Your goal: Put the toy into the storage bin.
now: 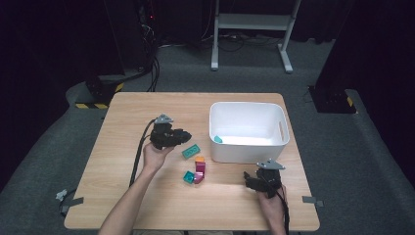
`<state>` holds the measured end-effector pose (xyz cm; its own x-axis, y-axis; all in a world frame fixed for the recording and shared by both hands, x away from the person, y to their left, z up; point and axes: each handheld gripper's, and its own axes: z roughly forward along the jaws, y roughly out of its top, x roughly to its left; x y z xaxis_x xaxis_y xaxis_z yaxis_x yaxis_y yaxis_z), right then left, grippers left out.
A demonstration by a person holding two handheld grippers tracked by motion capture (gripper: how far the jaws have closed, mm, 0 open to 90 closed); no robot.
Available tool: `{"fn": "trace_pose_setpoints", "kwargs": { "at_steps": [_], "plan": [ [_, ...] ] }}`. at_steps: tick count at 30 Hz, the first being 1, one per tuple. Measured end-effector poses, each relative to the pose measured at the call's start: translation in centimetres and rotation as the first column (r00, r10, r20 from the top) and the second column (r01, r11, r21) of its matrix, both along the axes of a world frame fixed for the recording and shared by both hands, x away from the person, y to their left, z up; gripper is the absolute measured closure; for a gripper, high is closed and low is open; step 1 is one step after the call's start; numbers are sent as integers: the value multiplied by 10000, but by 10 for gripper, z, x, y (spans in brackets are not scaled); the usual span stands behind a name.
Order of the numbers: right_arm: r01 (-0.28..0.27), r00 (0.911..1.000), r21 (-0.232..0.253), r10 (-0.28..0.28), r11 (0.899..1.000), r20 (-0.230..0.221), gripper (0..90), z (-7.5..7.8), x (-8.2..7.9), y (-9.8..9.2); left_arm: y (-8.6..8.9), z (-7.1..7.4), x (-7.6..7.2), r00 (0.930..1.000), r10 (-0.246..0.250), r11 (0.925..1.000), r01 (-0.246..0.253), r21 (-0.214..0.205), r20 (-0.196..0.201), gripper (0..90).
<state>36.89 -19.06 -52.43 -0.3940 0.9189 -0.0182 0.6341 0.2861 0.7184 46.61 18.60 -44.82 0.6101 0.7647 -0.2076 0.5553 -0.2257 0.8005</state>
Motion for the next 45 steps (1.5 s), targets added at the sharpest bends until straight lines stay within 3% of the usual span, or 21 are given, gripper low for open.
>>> {"fn": "trace_pose_setpoints", "kwargs": {
  "at_steps": [4,8,15,27,35,45],
  "plan": [
    [-1,10000,0,1,10000,1,231,0,0,0,4,8,-5,10000,-12,9996,11,-296,-26,577],
    [5,10000,7,-5,10000,-1,231,0,0,0,4,14,-9,9999,-152,9998,152,-149,22,578],
    [2,10000,4,-2,10000,0,230,0,0,0,2,30,-14,9991,-397,9986,403,-354,175,579],
    [7,10000,9,-7,10000,-3,230,0,0,0,-3,55,-20,9958,-873,9957,880,-302,260,580],
    [3,10000,9,-3,10000,-4,230,0,0,0,-6,71,-20,9949,-936,9916,965,-865,370,579],
    [-4,10000,11,4,10000,-5,230,0,0,0,-17,92,-16,9897,-1286,9865,1342,-940,635,580]
  ]
}}
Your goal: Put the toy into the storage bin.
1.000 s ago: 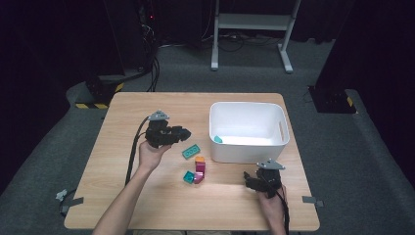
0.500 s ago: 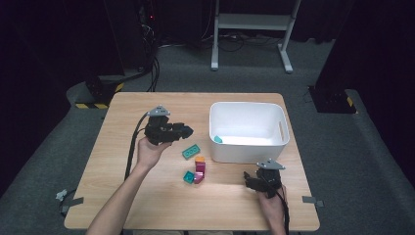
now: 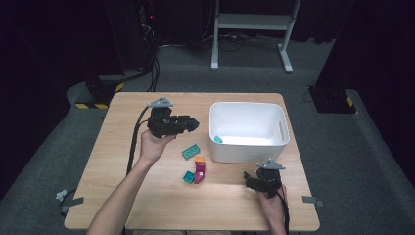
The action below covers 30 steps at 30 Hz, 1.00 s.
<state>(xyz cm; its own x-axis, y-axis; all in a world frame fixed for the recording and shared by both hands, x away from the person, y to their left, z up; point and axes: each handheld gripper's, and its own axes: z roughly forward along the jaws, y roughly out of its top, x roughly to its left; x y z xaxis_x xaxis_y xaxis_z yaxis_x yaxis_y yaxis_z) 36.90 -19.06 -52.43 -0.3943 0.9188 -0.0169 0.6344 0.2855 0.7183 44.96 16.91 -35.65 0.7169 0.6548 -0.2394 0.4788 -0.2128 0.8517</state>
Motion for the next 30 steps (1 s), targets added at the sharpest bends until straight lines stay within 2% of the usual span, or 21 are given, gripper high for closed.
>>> {"fn": "trace_pose_setpoints", "kwargs": {
  "at_steps": [5,8,14,19,20,23,30],
  "plan": [
    [-5,10000,-8,5,10000,0,230,0,0,0,-3,7,2,10000,-87,9999,88,-90,47,580],
    [-8,10000,-7,8,10000,0,230,0,0,0,-8,14,3,9997,-159,9994,164,-293,159,580],
    [-8,10000,-8,8,10000,1,230,0,0,0,-16,20,5,9992,-345,9993,347,-129,195,580],
    [-7,10000,-9,7,10000,0,230,0,0,0,-23,22,6,9991,-388,9990,392,-232,185,580],
    [-9,10000,-11,9,10000,3,230,0,0,0,-26,23,6,9988,-450,9986,454,-267,169,580],
    [-7,10000,-8,7,10000,3,230,0,0,0,-38,24,7,9970,-717,9974,717,0,279,580],
    [-9,10000,-15,9,10000,6,230,0,0,0,-55,24,11,9948,-961,9953,963,-63,336,580]
  ]
}}
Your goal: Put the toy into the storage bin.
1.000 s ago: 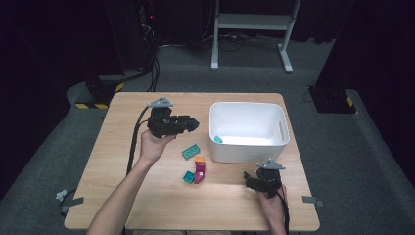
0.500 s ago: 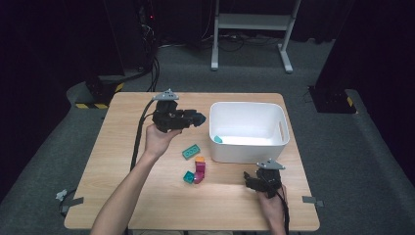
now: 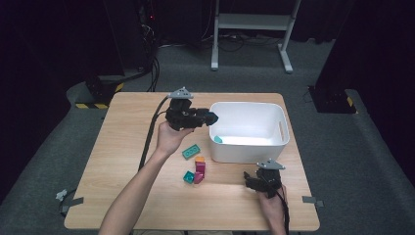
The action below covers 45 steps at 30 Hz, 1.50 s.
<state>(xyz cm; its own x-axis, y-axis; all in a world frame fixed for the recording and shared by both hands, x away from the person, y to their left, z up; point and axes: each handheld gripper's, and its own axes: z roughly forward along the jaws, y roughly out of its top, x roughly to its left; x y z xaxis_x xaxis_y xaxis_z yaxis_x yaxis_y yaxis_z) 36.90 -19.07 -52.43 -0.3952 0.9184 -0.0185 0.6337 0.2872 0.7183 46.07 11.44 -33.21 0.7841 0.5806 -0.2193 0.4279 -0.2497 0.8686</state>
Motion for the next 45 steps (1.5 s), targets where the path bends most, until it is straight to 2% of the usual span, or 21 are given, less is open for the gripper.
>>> {"fn": "trace_pose_setpoints", "kwargs": {
  "at_steps": [7,12,18,24,33,34,37,45],
  "plan": [
    [0,10000,-2,0,10000,-1,230,0,0,0,-13,-2,2,9998,-208,9997,207,99,20,580],
    [-3,10000,0,3,10000,-2,230,0,0,0,-21,-7,7,9995,-272,9996,272,-50,-141,579],
    [-11,10000,14,11,10000,-8,230,0,0,0,-37,-12,9,9990,-421,9989,423,188,-136,578],
    [-9,10000,17,9,10000,-10,230,0,0,0,-51,-15,6,9987,-506,9969,500,608,82,578],
    [-5,10000,4,5,10000,-10,230,0,0,0,-54,-20,8,9992,-390,9967,382,712,92,563],
    [-2,10000,6,2,10000,-5,230,0,0,0,-55,-22,8,9991,-419,9965,420,722,-17,491],
    [-2,10000,6,2,10000,-4,230,0,0,0,-55,-23,7,9990,-446,9946,440,936,35,441],
    [-7,10000,-1,7,10000,-2,230,0,0,0,-36,-23,-1,9998,-139,9972,127,734,154,388]
  ]
}}
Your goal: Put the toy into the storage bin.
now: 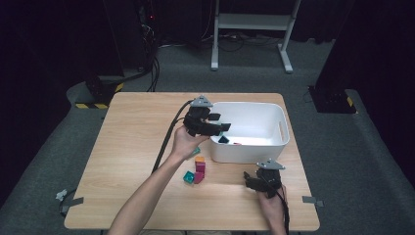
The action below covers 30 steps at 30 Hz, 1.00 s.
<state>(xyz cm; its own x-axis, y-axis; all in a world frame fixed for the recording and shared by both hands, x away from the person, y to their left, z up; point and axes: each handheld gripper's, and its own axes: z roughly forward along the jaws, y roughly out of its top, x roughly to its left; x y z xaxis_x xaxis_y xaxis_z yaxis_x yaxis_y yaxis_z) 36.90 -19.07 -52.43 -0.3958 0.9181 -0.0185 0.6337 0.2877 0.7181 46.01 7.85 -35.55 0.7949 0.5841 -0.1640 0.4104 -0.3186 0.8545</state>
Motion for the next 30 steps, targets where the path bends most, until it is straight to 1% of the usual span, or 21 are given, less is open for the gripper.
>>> {"fn": "trace_pose_setpoints", "kwargs": {
  "at_steps": [1,2,4,6,7,8,9,10,12,13,14,15,16,18,19,21,25,27,28,29,30],
  "plan": [
    [1,10000,1,-1,10000,-1,230,0,0,0,7,-1,-2,10000,66,9999,-66,82,15,380],
    [1,10000,1,-1,10000,-1,230,0,0,0,7,-1,-2,10000,66,9999,-66,82,15,378],
    [5,10000,6,-5,10000,-5,230,0,0,0,15,-1,-4,9998,185,9998,-185,47,42,373],
    [2,10000,4,-2,10000,-2,230,0,0,0,24,-1,-6,9995,314,9995,-314,-75,37,361],
    [-1,10000,4,1,10000,-3,230,0,0,0,33,-1,-7,9988,477,9984,-475,-304,84,357],
    [-1,10000,4,1,10000,-3,230,0,0,0,33,-1,-7,9988,477,9984,-475,-304,84,352],
    [1,10000,4,-1,10000,-4,230,0,0,0,41,-1,-9,9976,679,9969,-674,-410,107,344],
    [1,10000,4,-1,10000,-4,230,0,0,0,41,-1,-9,9976,679,9969,-674,-410,107,341],
    [1,10000,6,-1,10000,-2,230,0,0,0,48,-2,-10,9962,862,9954,-857,-430,99,337],
    [2,10000,7,-2,10000,-2,230,0,0,0,55,-4,-12,9954,957,9947,-954,-393,75,331],
    [2,10000,7,-2,10000,-2,230,0,0,0,55,-4,-12,9954,957,9947,-954,-393,75,330],
    [3,10000,7,-3,10000,-2,230,0,0,0,61,-5,-14,9941,1083,9935,-1079,-370,77,327],
    [3,10000,7,-3,10000,-2,230,0,0,0,61,-5,-14,9941,1083,9935,-1079,-370,77,320],
    [3,10000,7,-3,10000,-2,230,0,0,0,67,-7,-17,9930,1172,9920,-1166,-479,109,318],
    [2,10000,6,-2,10000,-1,230,0,0,0,72,-11,-19,9921,1250,9911,-1244,-466,95,314],
    [3,10000,8,-3,10000,-2,230,0,0,0,74,-13,-20,9916,1295,9906,-1291,-460,55,313],
    [7,10000,11,-7,10000,-4,230,0,0,0,82,-23,-23,9896,1435,9894,-1435,-203,0,309],
    [5,10000,8,-5,10000,-3,230,0,0,0,89,-30,-25,9874,1581,9872,-1583,-193,-94,307],
    [5,10000,8,-5,10000,-3,230,0,0,0,89,-30,-25,9874,1581,9872,-1583,-193,-94,307],
    [6,10000,9,-6,10000,-3,230,0,0,0,94,-35,-27,9857,1674,9856,-1678,-217,-178,308],
    [6,10000,9,-6,10000,-3,230,0,0,0,94,-35,-27,9857,1674,9856,-1678,-217,-178,308]
  ]
}}
